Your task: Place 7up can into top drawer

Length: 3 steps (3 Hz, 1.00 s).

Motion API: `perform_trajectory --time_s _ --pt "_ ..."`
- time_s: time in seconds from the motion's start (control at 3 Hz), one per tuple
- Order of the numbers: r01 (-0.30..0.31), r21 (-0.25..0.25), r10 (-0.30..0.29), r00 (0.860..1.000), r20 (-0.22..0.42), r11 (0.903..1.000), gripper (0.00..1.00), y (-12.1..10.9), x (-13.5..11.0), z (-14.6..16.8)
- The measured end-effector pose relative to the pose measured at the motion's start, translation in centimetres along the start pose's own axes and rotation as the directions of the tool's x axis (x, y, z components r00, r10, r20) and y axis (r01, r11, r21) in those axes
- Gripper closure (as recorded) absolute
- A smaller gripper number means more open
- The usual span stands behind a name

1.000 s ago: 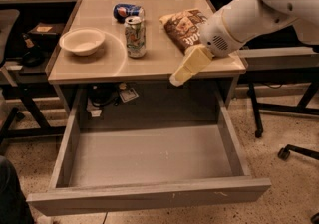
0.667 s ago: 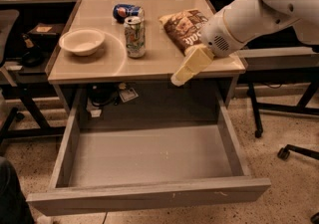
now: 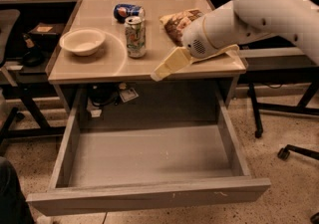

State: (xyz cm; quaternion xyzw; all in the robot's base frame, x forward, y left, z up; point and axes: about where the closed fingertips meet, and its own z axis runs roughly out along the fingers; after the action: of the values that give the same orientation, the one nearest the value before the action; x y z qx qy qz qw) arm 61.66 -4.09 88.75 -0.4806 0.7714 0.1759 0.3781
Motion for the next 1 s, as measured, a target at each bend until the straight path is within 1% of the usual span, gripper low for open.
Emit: perform_trajectory --time_s 0.33,0.67,1.0 --pt "-0.004 -0.005 0.005 0.999 0.051 1.0000 0.00 -1.1 -2.1 3.5" --pt "-0.004 -0.005 0.005 0.999 0.051 1.0000 0.00 -1.1 -2.1 3.5" --pt "-0.012 -0.027 0.015 0.996 0.084 0.9996 0.00 -1.8 -2.7 5.5"
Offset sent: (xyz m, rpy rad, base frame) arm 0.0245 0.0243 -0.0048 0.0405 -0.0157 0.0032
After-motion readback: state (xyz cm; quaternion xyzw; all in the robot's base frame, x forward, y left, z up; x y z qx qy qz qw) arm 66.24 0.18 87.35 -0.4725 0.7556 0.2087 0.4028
